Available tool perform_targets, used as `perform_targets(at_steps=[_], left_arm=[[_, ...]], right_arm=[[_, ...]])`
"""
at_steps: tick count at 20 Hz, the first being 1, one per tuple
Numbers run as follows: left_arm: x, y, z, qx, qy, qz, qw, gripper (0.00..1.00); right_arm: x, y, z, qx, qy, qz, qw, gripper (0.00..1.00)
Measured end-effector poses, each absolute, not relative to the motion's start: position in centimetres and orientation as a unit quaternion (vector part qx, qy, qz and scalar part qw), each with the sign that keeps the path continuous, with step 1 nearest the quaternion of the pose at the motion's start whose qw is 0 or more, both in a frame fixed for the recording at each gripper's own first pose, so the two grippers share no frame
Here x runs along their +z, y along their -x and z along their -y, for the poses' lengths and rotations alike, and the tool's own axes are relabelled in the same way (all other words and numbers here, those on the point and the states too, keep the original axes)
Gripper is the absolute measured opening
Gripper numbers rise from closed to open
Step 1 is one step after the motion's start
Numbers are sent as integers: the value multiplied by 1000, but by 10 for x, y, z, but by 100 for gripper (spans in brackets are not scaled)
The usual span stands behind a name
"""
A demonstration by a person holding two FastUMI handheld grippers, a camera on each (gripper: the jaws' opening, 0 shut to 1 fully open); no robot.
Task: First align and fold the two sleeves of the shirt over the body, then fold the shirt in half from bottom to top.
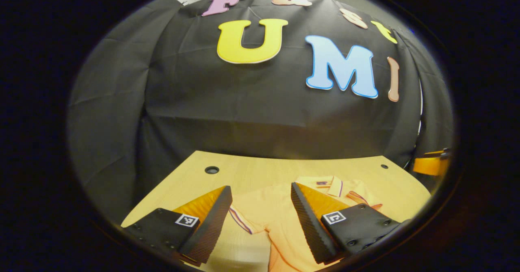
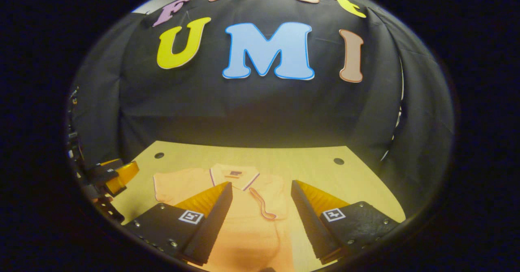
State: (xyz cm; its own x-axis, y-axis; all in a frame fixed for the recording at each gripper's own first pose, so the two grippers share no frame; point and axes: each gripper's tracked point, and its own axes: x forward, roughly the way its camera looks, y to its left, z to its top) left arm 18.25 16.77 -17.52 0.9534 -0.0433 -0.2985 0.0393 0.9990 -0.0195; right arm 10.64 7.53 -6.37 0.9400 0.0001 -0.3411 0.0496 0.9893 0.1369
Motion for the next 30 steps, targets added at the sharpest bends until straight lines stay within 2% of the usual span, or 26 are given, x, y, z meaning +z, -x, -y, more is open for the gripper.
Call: perform_targets(at_steps=[6,8,16,28,30], left_arm=[[-240,-226,-195,26,14,-190,981,96],[-262,-239,-204,40,19,-203,978,95],[-324,-265,-229,72,27,-251,965,96],[-355,-281,-235,73,-12,-298,952,95],[-353,-284,-235,67,-22,-300,951,77]], right_arm=[[-39,-63,-67,-35,-73,-153,985,90],[-39,-51,-66,-45,-60,-154,985,97],[-35,-32,-77,-37,-54,-159,985,97],[-53,-20,-67,-38,-87,-181,979,98],[-57,-18,-69,-35,-92,-187,977,98]])
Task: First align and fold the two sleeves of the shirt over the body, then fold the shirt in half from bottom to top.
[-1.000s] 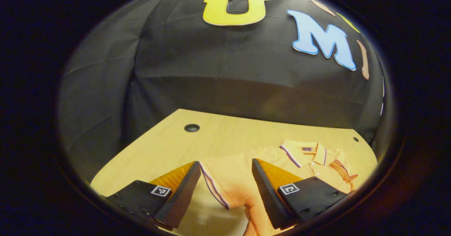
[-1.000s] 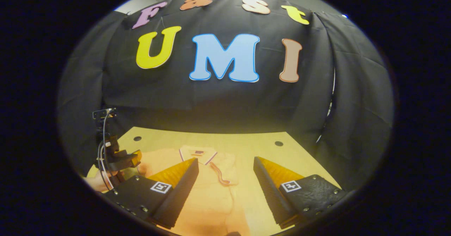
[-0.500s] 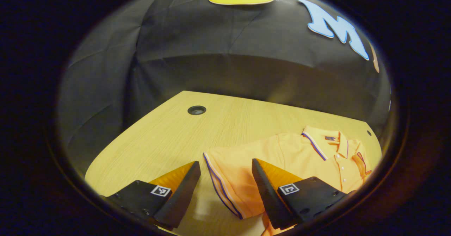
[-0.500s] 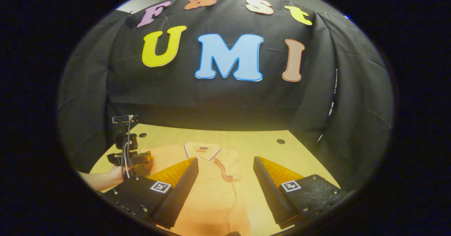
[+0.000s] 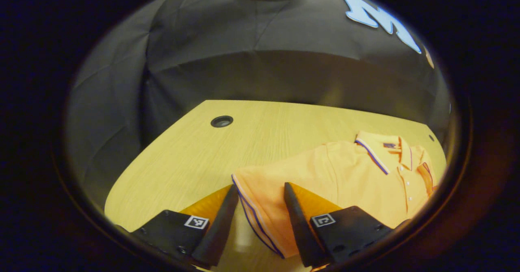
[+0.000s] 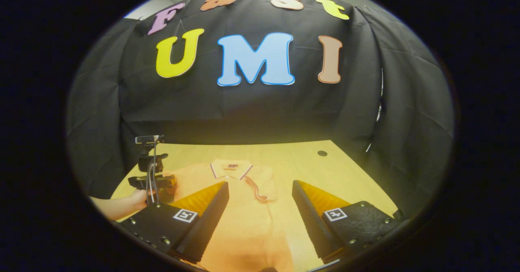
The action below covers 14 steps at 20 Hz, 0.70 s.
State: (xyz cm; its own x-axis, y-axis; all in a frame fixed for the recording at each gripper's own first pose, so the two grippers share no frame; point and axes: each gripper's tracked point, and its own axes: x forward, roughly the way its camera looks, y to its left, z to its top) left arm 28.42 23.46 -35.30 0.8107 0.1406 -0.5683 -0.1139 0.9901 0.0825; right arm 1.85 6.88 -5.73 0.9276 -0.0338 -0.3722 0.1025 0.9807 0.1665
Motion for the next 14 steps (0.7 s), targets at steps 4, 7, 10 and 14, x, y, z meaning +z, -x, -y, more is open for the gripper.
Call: perform_targets(at_steps=[4,7,10,14], left_arm=[[-360,-291,-216,53,-31,-302,951,32],[-359,-295,-213,54,-46,-302,951,7],[-343,-293,-209,54,-58,-291,954,7],[-310,-297,-189,37,-70,-259,962,6]], right_arm=[[-65,-15,-67,-36,-101,-194,975,97],[-67,-13,-59,-44,-112,-194,974,97],[-70,-10,-50,-55,-123,-193,972,97],[-76,-9,-48,-59,-125,-196,971,97]])
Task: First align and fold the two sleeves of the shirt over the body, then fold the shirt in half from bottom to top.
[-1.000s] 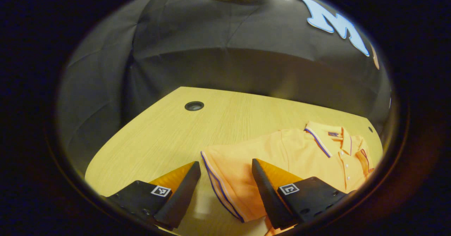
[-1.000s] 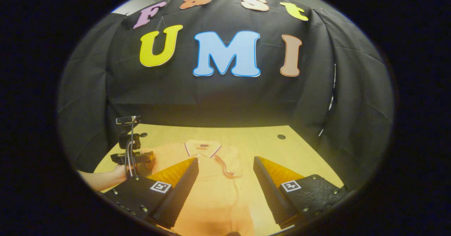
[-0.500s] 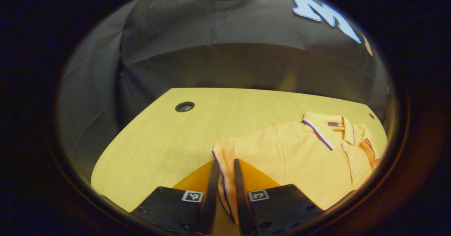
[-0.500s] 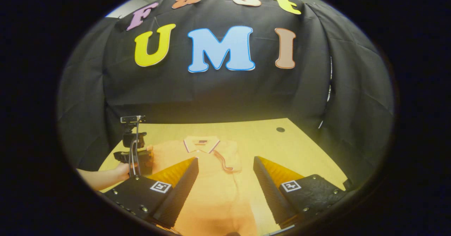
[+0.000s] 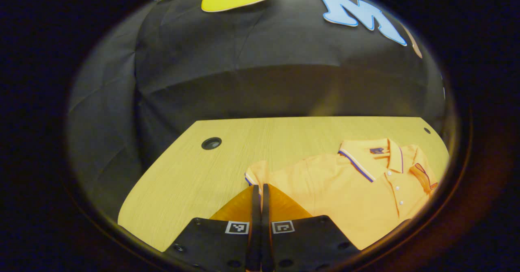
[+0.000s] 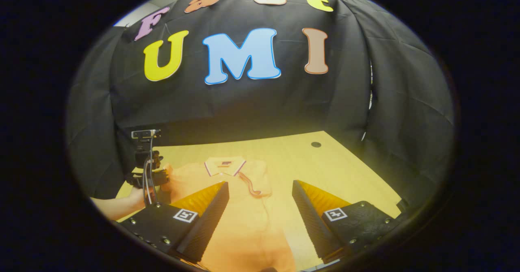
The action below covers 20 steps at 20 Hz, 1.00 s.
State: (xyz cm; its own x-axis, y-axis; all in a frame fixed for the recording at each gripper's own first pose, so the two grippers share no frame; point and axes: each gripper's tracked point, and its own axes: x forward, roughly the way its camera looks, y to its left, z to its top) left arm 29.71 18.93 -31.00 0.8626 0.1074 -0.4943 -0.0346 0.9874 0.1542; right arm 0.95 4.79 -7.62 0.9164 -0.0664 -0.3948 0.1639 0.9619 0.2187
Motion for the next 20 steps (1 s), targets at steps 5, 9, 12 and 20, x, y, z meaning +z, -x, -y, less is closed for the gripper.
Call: perform_targets(at_steps=[5,9,12,20], left_arm=[[-297,-299,-141,-15,-100,-247,964,6],[-306,-301,-100,-61,-113,-254,959,6],[-318,-300,-77,-92,-120,-267,952,7],[-320,-277,-47,-118,-130,-280,944,36]], right_arm=[[-81,-8,-56,-63,-130,-200,969,97],[-86,-6,-61,-79,-132,-203,967,96],[-90,-3,-67,-84,-136,-204,966,96],[-99,7,-63,-65,-133,-208,967,98]])
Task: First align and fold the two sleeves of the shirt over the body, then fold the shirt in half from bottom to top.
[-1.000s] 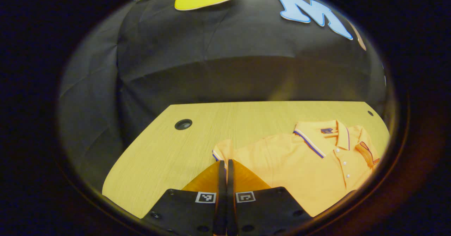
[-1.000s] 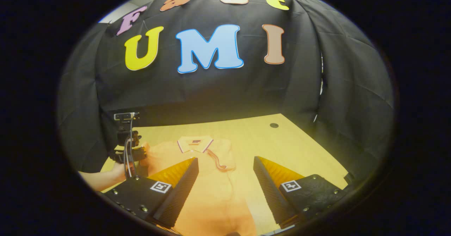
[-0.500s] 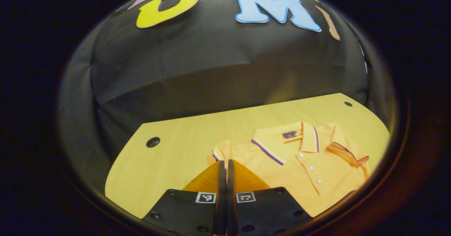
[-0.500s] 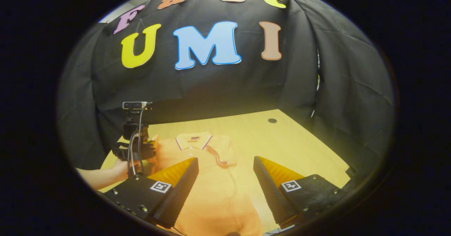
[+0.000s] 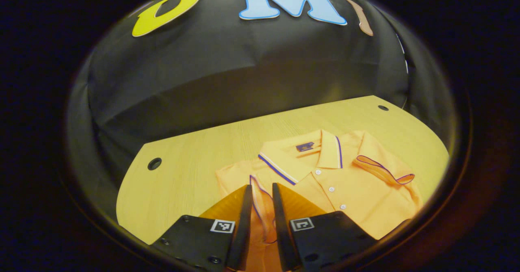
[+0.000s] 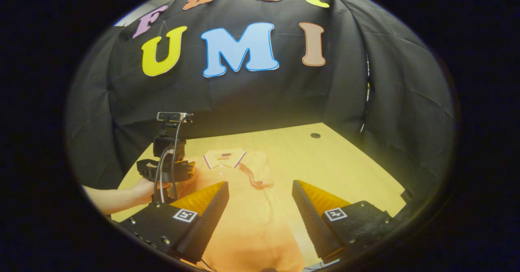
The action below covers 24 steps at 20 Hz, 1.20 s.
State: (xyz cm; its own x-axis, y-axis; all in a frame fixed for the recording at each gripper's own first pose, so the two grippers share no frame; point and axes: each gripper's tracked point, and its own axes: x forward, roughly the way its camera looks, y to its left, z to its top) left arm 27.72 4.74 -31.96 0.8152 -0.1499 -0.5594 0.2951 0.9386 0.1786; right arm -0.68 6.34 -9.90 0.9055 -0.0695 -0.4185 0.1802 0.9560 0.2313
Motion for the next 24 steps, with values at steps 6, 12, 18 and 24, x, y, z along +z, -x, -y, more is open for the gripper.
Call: perform_targets(at_steps=[6,12,18,24], left_arm=[[-293,-231,-41,-116,-95,-268,952,92],[-271,-156,-52,-90,-81,-257,959,94],[-256,-60,-74,-58,-74,-255,962,96],[-257,32,-87,-55,-78,-267,959,96]], right_arm=[[-113,27,-56,-40,-118,-211,970,97],[-130,58,-51,-7,-109,-211,971,98],[-160,99,-53,28,-94,-228,969,98],[-198,133,-52,45,-93,-262,960,98]])
